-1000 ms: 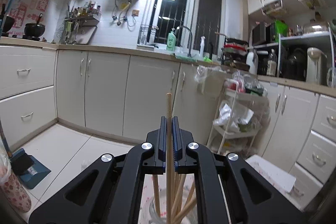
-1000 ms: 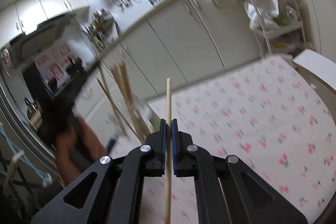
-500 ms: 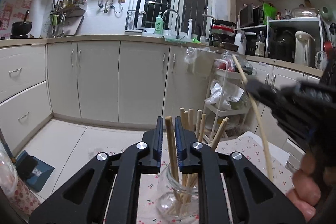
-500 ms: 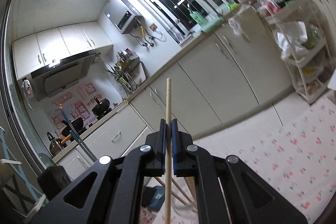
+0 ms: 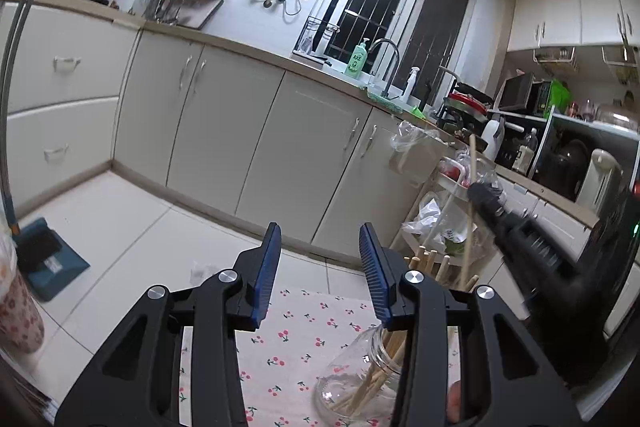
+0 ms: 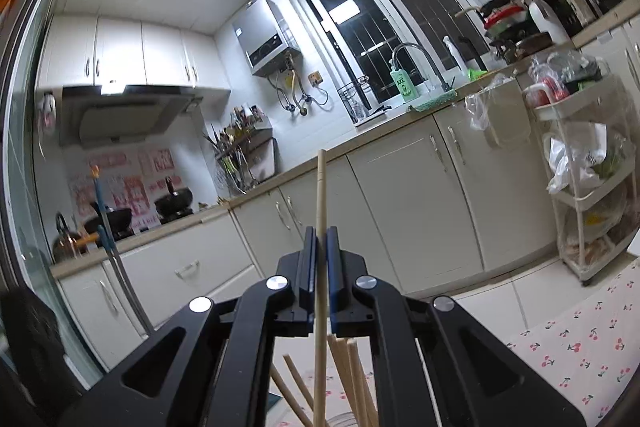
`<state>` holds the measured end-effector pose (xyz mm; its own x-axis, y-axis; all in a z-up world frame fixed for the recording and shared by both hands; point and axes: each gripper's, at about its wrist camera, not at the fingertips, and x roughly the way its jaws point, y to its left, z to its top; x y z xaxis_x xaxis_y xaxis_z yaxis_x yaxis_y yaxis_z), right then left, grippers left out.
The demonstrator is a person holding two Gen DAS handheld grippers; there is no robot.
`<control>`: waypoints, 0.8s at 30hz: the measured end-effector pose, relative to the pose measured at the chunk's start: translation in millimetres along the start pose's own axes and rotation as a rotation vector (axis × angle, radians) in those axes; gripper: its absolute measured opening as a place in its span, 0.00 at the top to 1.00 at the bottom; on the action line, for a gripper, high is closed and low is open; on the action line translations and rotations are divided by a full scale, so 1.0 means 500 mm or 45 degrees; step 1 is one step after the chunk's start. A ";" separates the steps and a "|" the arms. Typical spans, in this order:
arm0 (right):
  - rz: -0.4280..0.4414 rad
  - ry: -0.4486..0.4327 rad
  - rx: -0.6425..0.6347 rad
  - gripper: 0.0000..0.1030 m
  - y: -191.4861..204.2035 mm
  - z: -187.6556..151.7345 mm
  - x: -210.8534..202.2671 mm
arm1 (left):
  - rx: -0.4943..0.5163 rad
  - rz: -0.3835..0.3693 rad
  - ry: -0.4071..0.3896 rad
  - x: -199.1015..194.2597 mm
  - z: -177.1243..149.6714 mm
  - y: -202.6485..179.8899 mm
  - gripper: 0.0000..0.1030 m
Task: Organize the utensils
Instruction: 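Lower the right gripper's chopstick into the jar and open it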
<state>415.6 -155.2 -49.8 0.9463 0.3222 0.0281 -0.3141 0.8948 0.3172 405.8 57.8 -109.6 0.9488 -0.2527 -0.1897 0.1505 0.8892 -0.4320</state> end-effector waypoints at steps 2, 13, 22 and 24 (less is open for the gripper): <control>-0.015 -0.005 -0.045 0.94 0.008 -0.013 -0.001 | -0.007 -0.010 0.005 0.001 -0.001 0.001 0.63; -0.063 0.052 -0.179 0.94 0.012 -0.068 0.007 | -0.008 -0.010 0.010 0.001 -0.005 0.003 0.59; -0.099 0.193 -0.218 0.94 0.017 -0.103 -0.027 | 0.023 0.053 0.022 -0.004 -0.006 -0.008 0.43; -0.104 0.232 -0.213 0.86 0.015 -0.104 -0.038 | 0.018 0.059 0.029 -0.014 -0.004 -0.011 0.41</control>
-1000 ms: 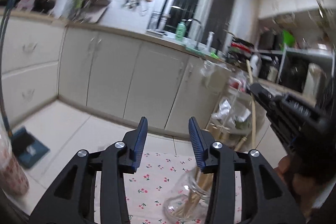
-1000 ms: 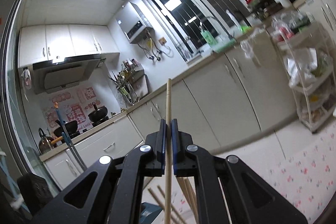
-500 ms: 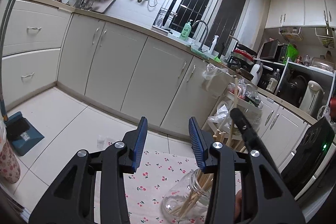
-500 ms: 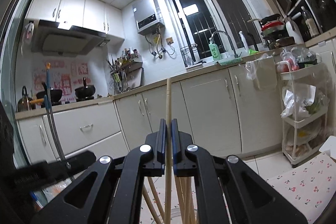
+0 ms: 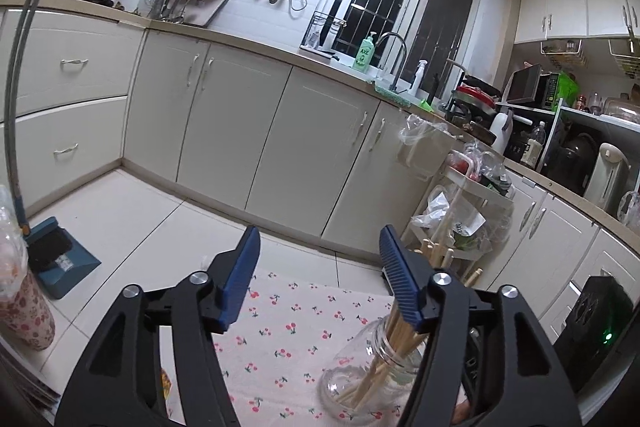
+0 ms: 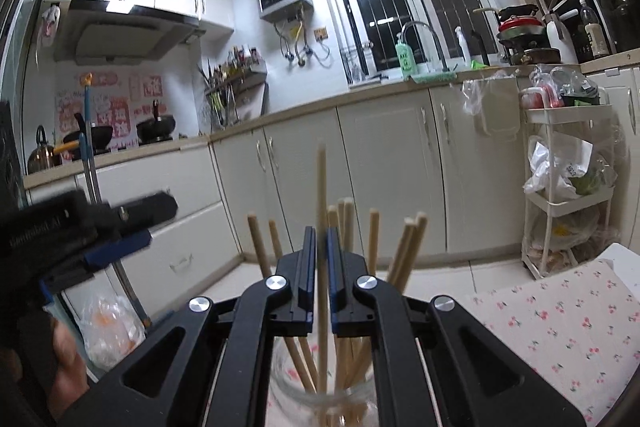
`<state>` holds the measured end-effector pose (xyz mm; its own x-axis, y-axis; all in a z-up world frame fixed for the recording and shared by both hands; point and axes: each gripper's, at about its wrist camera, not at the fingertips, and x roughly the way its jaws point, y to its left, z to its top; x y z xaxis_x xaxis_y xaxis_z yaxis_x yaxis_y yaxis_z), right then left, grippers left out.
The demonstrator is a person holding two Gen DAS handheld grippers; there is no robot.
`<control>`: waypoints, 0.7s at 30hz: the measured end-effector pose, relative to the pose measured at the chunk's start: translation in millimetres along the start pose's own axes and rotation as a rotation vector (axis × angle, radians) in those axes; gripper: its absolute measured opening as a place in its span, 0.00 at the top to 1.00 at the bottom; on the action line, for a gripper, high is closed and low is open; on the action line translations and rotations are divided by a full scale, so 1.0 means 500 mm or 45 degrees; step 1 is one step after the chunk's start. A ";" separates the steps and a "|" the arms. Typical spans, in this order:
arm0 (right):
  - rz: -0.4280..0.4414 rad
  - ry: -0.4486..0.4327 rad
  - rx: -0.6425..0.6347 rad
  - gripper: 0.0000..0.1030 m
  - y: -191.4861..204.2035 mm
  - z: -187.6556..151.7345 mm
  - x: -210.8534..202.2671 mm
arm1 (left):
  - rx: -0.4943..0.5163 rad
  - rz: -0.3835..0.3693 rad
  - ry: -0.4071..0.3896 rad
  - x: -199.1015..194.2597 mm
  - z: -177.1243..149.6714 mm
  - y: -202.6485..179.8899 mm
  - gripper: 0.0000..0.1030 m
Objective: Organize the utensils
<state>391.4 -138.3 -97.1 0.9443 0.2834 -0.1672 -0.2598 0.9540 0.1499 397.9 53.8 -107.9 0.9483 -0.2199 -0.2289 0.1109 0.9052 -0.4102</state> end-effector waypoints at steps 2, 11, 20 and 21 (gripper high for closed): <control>-0.006 0.015 0.012 0.78 -0.004 0.001 -0.016 | -0.013 0.012 0.014 -0.019 -0.001 -0.003 0.37; -0.104 0.292 0.190 0.29 -0.024 0.079 -0.243 | 0.057 0.151 0.249 -0.161 0.009 -0.061 0.16; -0.343 0.489 0.202 0.20 0.010 0.133 -0.566 | 0.231 0.324 0.490 -0.396 -0.007 -0.190 0.07; -0.338 0.482 0.200 0.18 0.021 0.136 -0.598 | 0.263 0.368 0.529 -0.426 -0.019 -0.208 0.07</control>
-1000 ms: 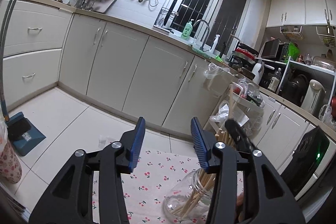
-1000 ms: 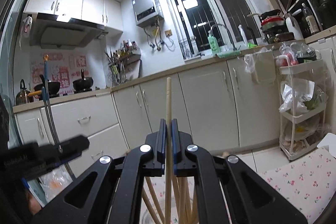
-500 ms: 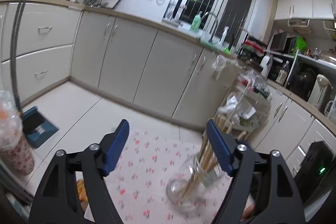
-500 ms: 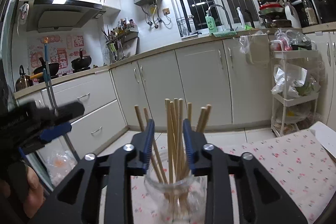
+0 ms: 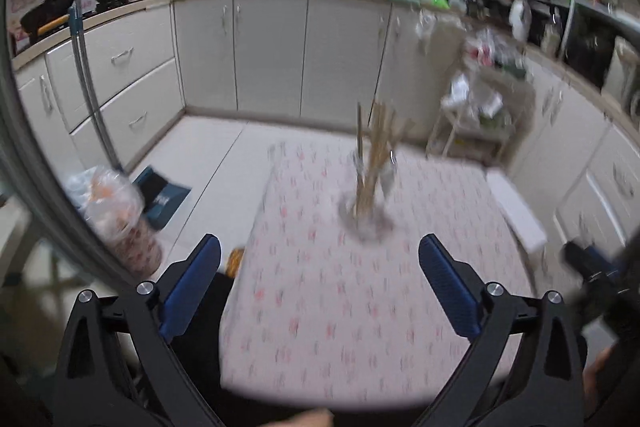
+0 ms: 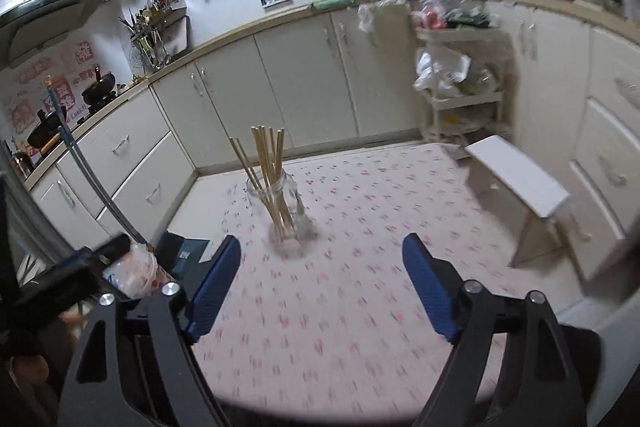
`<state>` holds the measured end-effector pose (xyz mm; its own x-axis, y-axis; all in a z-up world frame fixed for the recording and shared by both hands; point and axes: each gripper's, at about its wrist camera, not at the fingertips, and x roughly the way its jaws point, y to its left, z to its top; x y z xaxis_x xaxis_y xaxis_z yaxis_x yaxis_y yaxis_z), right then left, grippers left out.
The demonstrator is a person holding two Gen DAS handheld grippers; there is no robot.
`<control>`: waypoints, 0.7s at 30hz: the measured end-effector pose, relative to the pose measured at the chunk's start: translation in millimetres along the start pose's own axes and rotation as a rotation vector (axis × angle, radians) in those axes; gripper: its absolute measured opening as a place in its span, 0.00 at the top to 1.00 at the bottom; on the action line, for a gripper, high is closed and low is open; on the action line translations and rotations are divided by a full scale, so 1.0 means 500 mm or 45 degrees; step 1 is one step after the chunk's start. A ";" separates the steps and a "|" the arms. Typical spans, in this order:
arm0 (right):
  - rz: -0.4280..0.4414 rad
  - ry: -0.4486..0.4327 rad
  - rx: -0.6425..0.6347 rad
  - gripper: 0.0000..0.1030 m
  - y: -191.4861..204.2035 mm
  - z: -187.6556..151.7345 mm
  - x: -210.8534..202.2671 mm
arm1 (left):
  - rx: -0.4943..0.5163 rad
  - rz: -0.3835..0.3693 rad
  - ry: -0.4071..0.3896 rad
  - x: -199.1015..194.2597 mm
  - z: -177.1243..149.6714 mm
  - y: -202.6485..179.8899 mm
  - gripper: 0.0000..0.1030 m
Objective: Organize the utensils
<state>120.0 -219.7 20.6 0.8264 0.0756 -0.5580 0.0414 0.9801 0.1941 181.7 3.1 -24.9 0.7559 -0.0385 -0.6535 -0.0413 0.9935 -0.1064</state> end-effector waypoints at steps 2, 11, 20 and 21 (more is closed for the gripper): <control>0.012 -0.018 0.006 0.15 0.007 -0.019 -0.065 | 0.033 0.009 0.019 -0.043 -0.034 -0.017 0.07; -0.027 -0.063 -0.008 0.09 0.050 -0.103 -0.281 | 0.056 -0.017 -0.037 -0.254 -0.166 -0.023 0.07; -0.031 -0.080 -0.029 0.09 0.068 -0.146 -0.353 | 0.016 -0.025 -0.079 -0.352 -0.212 0.023 0.07; -0.030 -0.086 -0.025 0.09 0.069 -0.144 -0.356 | 0.017 -0.029 -0.086 -0.360 -0.211 0.023 0.07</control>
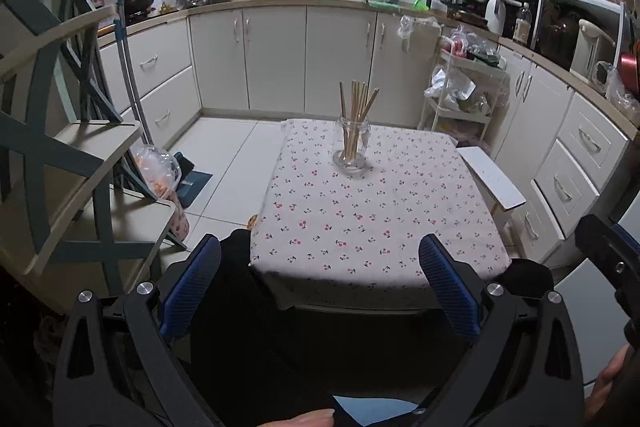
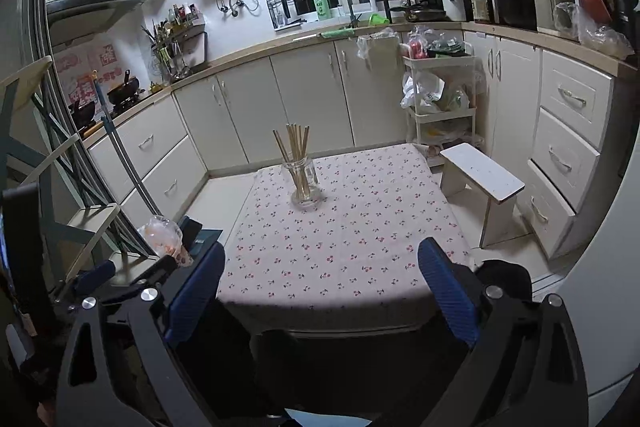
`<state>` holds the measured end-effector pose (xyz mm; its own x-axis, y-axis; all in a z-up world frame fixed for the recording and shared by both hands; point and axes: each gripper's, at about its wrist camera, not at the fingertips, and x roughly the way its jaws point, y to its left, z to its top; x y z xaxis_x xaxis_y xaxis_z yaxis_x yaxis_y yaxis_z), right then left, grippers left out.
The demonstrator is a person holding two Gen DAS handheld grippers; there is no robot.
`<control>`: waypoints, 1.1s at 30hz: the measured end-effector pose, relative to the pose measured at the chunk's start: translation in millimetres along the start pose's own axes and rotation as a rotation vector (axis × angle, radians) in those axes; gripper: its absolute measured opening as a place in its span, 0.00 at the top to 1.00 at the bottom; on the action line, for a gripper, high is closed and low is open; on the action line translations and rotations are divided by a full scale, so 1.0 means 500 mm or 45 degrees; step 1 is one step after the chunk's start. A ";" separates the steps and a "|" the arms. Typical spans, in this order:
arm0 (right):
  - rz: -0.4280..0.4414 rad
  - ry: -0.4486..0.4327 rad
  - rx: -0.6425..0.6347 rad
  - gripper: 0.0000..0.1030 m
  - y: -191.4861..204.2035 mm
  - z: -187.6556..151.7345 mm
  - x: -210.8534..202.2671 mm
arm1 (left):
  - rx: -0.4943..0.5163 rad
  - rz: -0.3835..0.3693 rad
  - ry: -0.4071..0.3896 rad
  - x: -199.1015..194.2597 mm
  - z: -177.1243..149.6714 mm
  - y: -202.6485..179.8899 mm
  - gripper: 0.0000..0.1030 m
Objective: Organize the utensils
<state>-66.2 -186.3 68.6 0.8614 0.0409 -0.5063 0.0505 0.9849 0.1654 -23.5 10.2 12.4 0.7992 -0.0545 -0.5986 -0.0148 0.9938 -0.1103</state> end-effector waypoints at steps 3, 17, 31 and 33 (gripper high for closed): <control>0.006 -0.008 -0.006 0.09 0.003 0.001 -0.004 | 0.019 0.004 -0.025 -0.012 0.005 -0.006 0.07; 0.023 -0.016 0.008 0.09 -0.007 -0.002 -0.015 | 0.023 0.009 -0.048 -0.028 0.009 -0.011 0.07; 0.035 -0.035 -0.006 0.08 0.008 -0.008 -0.032 | 0.018 0.001 -0.062 -0.037 0.003 -0.007 0.07; 0.036 -0.037 -0.006 0.08 0.010 -0.008 -0.033 | 0.018 0.000 -0.062 -0.038 0.002 -0.007 0.07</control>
<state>-82.2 -181.6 74.4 0.8766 0.0638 -0.4769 0.0236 0.9843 0.1751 -37.9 7.8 25.0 0.8277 -0.0500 -0.5589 -0.0067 0.9951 -0.0989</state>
